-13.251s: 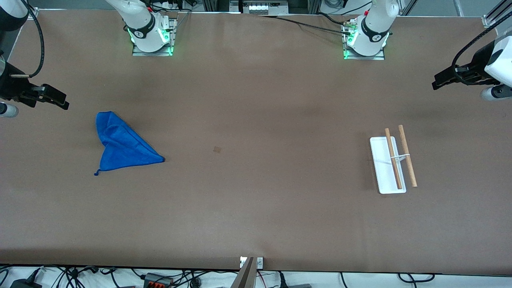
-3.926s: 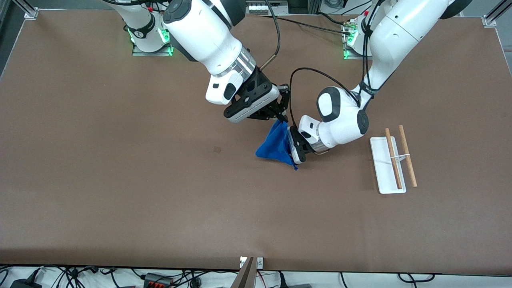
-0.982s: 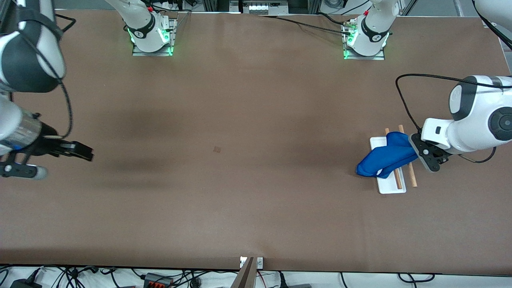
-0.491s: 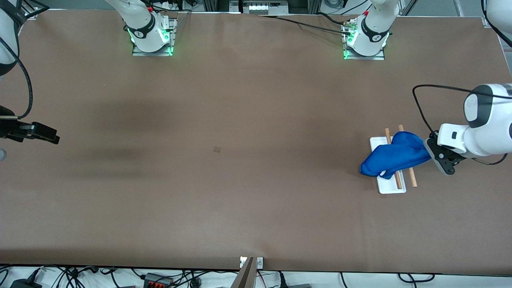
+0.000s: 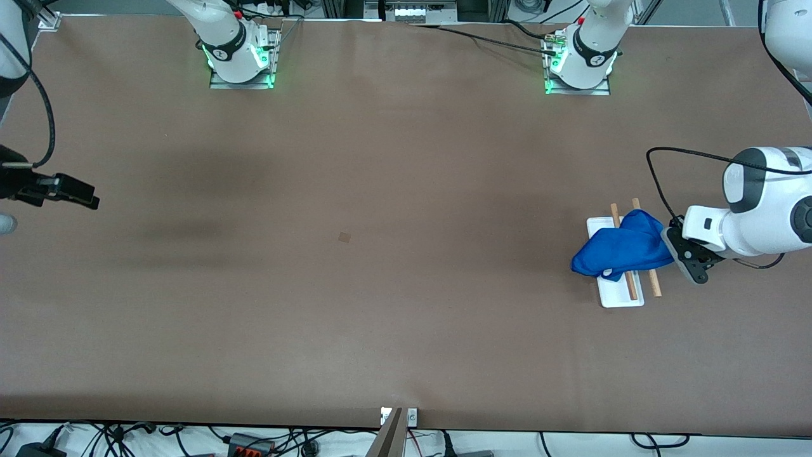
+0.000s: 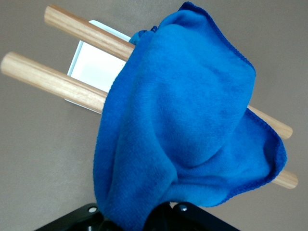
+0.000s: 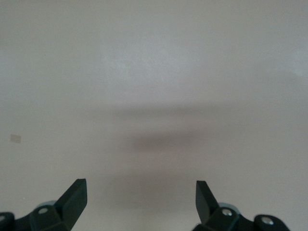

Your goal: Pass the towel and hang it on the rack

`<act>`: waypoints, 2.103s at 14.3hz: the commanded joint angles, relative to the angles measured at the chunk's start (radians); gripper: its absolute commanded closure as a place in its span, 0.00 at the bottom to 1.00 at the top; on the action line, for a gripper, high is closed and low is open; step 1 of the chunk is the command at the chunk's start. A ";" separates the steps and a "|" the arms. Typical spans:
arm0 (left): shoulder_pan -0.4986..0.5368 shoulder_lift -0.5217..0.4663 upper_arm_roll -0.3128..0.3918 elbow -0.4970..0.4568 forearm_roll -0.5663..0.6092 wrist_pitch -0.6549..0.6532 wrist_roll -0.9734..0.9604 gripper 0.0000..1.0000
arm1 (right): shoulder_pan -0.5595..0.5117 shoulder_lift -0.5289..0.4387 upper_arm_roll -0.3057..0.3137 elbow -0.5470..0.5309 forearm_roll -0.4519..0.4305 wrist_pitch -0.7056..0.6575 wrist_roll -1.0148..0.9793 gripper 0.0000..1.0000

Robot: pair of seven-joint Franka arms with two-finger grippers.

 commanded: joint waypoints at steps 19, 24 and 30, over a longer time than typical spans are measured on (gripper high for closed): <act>0.083 0.050 -0.019 0.022 -0.021 0.026 0.088 0.00 | -0.002 -0.168 0.001 -0.204 -0.002 0.072 -0.020 0.00; 0.097 0.039 -0.017 0.149 -0.064 -0.178 0.090 0.00 | -0.015 -0.166 0.004 -0.201 -0.001 0.070 -0.018 0.00; 0.097 -0.012 -0.017 0.266 -0.067 -0.393 0.072 0.00 | -0.036 -0.163 0.028 -0.201 0.004 0.067 -0.015 0.00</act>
